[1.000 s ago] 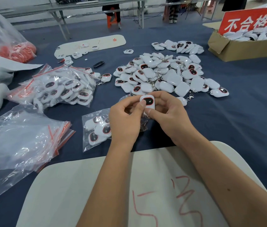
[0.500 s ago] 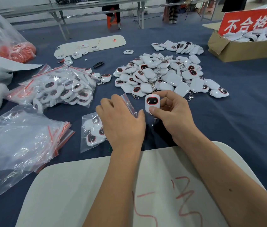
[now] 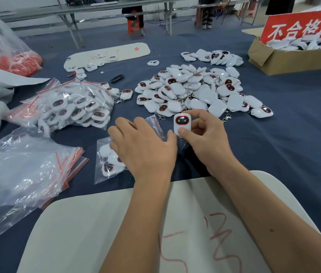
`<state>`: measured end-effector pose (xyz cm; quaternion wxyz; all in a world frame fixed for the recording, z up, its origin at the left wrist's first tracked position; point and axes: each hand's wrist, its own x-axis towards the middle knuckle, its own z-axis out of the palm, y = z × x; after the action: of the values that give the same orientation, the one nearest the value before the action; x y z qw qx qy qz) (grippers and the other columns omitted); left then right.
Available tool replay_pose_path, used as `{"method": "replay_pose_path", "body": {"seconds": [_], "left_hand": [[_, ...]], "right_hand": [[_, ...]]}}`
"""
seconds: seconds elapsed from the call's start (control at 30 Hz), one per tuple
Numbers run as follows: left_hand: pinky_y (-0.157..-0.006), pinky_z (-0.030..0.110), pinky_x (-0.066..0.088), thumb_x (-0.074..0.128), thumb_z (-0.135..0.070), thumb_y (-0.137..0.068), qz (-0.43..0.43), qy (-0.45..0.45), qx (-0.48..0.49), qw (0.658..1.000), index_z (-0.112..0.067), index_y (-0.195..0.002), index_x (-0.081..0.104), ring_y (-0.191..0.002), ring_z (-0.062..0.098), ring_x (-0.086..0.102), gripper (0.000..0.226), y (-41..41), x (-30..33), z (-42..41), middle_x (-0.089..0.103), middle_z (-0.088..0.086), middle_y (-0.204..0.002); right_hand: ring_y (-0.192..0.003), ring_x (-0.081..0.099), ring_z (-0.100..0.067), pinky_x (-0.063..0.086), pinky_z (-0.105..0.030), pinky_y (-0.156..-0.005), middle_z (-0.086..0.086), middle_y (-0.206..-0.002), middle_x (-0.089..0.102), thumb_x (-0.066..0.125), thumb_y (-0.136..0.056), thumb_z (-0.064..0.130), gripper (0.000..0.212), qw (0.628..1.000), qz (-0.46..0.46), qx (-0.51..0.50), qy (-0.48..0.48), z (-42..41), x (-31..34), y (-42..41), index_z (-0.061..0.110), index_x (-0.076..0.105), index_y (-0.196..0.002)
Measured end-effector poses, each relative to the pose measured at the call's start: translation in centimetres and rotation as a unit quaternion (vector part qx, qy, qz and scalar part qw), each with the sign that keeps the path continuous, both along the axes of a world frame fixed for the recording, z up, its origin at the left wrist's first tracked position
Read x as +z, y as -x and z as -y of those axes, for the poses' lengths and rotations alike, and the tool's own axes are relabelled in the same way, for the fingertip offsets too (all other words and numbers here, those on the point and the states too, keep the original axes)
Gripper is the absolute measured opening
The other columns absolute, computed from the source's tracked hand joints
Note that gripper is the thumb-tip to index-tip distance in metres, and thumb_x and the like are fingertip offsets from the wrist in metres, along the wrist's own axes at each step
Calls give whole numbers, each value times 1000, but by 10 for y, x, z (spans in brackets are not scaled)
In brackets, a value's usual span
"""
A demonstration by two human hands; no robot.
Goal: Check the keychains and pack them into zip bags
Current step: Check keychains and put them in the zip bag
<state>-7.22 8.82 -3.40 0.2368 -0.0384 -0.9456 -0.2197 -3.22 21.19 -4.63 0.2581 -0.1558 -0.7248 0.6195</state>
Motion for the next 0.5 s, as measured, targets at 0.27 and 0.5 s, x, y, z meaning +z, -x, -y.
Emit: {"method": "replay_pose_path", "body": {"seconds": [0.27, 0.5], "left_hand": [[-92, 42, 32, 68, -55, -79, 62, 42, -1, 997, -16, -97, 60, -114, 33, 38, 43, 5, -1, -3, 44, 8, -116], [-92, 38, 34, 56, -28, -99, 85, -25, -74, 993, -20, -86, 75, -105, 26, 36, 25, 10, 3, 7, 53, -2, -105]], "right_hand": [[-49, 52, -8, 45, -20, -52, 12, -65, 61, 64, -103, 22, 7, 999, -20, -28, 40, 0, -5, 4, 19, 65, -110], [-55, 60, -2, 47, -14, -58, 4, -72, 64, 60, -104, 17, 12, 999, 12, -25, -45, 2, -4, 4, 19, 63, -116]]}}
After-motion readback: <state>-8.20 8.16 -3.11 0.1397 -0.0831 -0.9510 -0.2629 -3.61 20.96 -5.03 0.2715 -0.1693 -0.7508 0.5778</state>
